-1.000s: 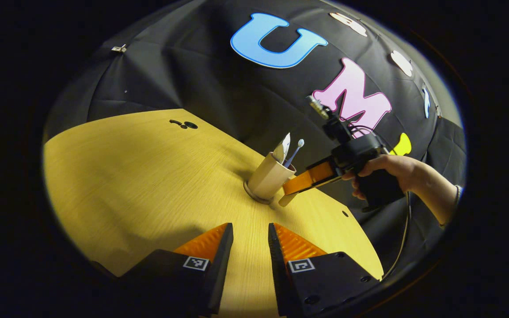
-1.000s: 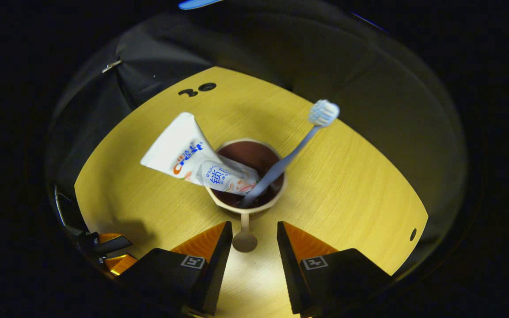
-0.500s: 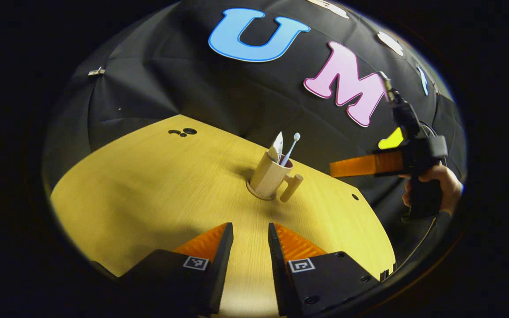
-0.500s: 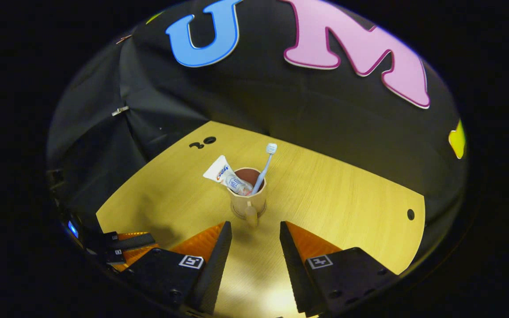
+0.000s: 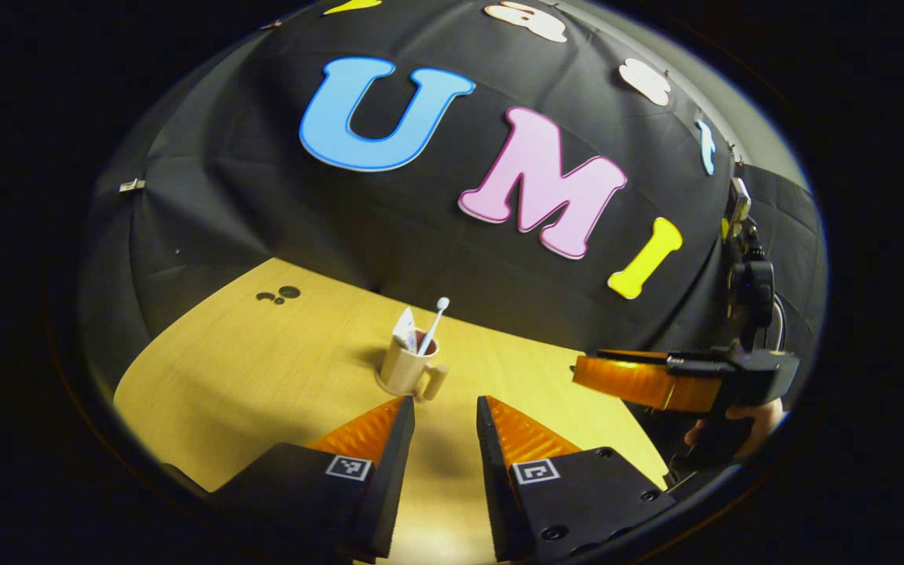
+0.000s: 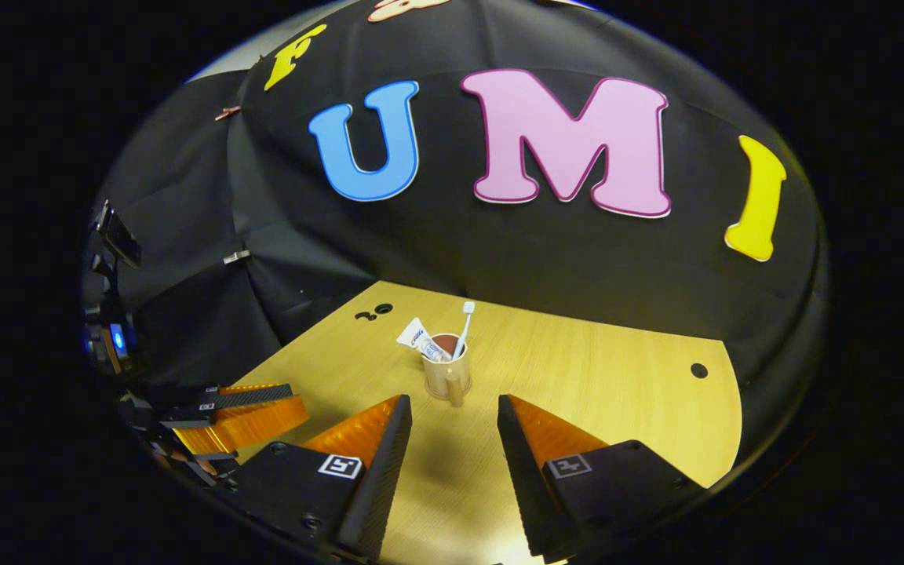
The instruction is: Put the toothbrush and toothpaste on the desktop into the cup, then pick up the cup and place it on the coaster on the desktop.
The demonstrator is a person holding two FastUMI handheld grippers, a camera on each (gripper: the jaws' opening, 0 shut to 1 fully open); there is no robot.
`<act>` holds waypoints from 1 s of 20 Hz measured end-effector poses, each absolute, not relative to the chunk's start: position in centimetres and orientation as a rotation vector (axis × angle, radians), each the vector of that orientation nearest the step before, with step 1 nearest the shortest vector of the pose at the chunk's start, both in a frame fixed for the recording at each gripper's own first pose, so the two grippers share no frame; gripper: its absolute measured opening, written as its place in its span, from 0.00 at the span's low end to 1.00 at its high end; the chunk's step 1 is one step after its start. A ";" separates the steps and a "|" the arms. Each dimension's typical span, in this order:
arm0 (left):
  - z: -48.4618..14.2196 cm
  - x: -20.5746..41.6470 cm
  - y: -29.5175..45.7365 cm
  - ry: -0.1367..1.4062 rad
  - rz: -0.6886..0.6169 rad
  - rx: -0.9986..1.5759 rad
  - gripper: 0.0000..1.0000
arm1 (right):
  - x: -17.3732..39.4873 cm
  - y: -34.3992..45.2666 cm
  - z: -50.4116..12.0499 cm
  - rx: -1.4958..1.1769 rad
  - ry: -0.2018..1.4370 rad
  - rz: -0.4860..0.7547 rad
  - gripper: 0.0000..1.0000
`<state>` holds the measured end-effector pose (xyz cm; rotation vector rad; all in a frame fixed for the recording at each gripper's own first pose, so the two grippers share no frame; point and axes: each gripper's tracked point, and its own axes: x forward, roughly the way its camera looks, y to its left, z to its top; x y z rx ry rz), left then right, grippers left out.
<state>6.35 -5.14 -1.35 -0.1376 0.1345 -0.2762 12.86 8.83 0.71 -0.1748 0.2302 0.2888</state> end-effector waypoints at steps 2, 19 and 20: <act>0.0 5.0 -6.8 0.107 -0.310 -0.099 0.51 | 11.7 8.0 1.5 -0.149 0.198 0.282 0.70; 2.2 0.8 -8.6 0.045 -0.338 0.042 0.80 | 4.8 4.2 3.5 -0.167 0.019 0.228 0.77; 2.1 0.8 -8.8 0.048 -0.341 0.052 0.83 | 4.8 4.0 3.4 -0.161 0.019 0.225 0.77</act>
